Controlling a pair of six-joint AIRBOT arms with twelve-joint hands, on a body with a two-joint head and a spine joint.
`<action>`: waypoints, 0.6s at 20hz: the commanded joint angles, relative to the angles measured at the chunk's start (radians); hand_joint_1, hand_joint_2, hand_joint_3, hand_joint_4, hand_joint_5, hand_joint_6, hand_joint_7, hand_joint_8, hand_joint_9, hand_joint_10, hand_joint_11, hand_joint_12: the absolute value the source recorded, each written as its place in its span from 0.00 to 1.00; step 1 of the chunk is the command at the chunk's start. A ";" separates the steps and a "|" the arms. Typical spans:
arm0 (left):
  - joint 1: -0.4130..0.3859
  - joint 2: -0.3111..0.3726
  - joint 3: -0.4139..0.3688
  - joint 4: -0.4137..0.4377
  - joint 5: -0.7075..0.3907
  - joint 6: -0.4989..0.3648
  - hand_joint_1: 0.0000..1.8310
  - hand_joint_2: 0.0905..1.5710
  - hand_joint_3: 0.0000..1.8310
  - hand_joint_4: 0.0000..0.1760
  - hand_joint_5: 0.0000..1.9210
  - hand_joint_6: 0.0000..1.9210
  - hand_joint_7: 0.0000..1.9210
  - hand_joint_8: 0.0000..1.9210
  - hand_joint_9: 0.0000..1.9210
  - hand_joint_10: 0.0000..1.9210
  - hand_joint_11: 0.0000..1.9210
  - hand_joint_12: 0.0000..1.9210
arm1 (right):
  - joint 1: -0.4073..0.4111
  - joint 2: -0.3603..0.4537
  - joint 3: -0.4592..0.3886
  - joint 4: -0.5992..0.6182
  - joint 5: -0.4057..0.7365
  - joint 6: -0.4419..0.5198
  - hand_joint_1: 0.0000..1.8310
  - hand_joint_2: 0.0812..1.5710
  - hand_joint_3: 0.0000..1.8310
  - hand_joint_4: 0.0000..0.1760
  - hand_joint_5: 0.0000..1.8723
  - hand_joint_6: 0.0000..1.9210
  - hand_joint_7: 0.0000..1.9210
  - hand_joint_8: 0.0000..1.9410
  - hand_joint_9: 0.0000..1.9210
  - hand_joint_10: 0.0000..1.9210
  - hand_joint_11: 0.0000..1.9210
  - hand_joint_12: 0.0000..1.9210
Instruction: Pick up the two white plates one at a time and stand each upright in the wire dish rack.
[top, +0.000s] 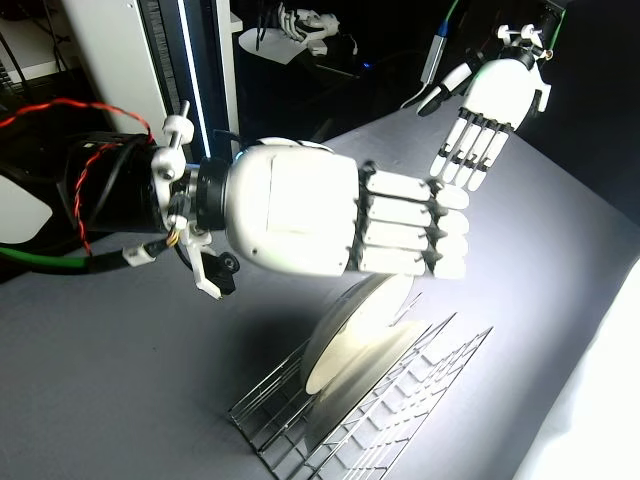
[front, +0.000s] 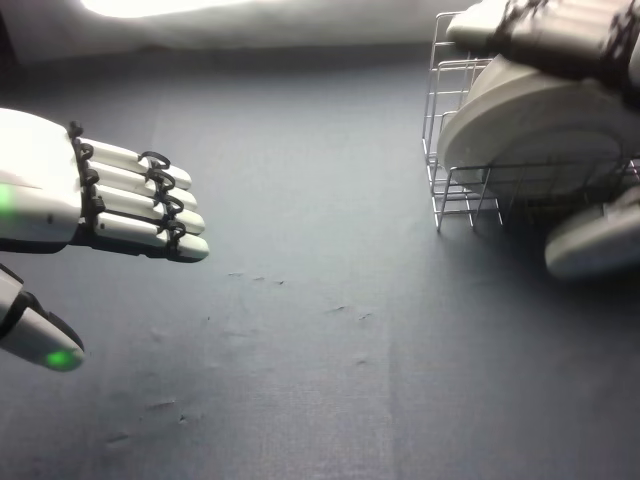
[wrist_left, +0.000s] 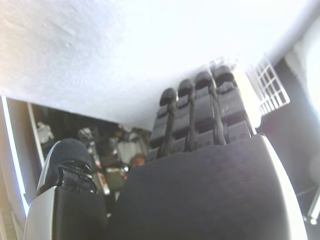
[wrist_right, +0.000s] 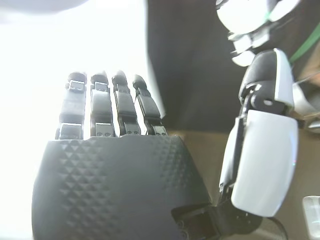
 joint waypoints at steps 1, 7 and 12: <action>-0.018 0.014 0.009 -0.063 -0.008 0.005 0.00 0.71 0.00 0.00 0.04 0.00 0.03 0.00 0.03 0.00 0.02 0.01 | 0.012 0.006 -0.001 0.010 0.141 0.005 0.22 0.47 0.00 0.00 0.00 0.00 0.00 0.00 0.00 0.00 0.00 0.00; -0.044 0.017 0.021 -0.054 -0.003 0.020 0.00 0.73 0.00 0.00 0.07 0.00 0.06 0.00 0.05 0.00 0.02 0.03 | 0.020 0.011 0.008 -0.203 0.216 -0.006 0.12 0.55 0.00 0.00 0.05 0.01 0.06 0.01 0.06 0.00 0.01 0.18; -0.049 0.017 0.025 -0.043 -0.004 0.035 0.04 0.85 0.00 0.00 0.34 0.13 0.40 0.21 0.31 0.41 0.14 0.74 | 0.043 0.011 0.040 -0.333 0.272 -0.015 0.23 0.75 0.00 0.00 0.48 0.74 0.48 0.82 0.38 0.88 0.20 0.95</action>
